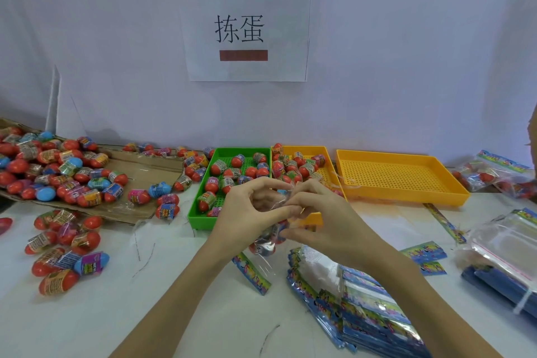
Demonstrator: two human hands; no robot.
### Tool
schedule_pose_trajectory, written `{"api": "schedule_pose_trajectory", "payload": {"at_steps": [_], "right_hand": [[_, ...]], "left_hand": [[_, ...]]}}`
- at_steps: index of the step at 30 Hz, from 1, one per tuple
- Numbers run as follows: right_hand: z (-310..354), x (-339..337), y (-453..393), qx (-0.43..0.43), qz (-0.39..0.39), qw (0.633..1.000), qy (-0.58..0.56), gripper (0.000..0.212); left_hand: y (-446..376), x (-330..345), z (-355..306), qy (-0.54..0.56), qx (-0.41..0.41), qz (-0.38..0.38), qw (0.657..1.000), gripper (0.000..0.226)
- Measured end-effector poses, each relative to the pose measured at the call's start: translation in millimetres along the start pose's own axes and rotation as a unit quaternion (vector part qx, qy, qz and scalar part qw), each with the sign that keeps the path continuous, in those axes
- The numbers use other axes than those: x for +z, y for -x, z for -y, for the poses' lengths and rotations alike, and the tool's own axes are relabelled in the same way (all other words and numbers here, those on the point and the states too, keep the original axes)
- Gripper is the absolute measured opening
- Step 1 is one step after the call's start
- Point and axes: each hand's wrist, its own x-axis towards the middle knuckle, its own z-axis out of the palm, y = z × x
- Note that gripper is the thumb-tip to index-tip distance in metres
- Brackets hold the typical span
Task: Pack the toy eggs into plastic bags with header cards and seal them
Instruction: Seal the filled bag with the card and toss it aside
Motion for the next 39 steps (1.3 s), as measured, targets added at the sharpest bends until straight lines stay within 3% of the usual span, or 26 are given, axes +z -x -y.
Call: {"api": "schedule_pose_trajectory", "payload": {"at_steps": [11,17,21,24,31,39], "right_hand": [[-8.1,-5.2,1.7,0.023,-0.077,0.997,-0.012,0.010],[-14.1,-11.7,0.3,0.057,-0.149,0.986,-0.054,0.007],[-14.1,-18.4,1.4,0.062,-0.092,0.991,-0.068,0.021],[-14.1,-26.4,3.3,0.063,-0.039,0.995,-0.061,0.036],[-13.4,-24.6,3.3,0.060,-0.047,0.994,-0.073,0.043],[-13.7,-19.3,2.4,0.106,-0.071,0.982,-0.138,0.024]], "left_hand": [[-1.2,-11.9,-6.2,-0.067,-0.001,-0.005,0.998,0.042],[-2.4,-25.7,-1.3,-0.125,-0.039,0.081,0.988,0.046],[-2.9,-23.4,-1.1,-0.095,-0.034,0.059,0.993,0.050],[-3.1,-24.0,-1.4,0.001,-0.040,0.052,0.998,0.055],[-4.3,-19.6,2.6,0.077,-0.056,-0.004,0.995,0.052],[-4.3,-12.8,3.1,0.116,-0.104,-0.055,0.986,0.020]]}}
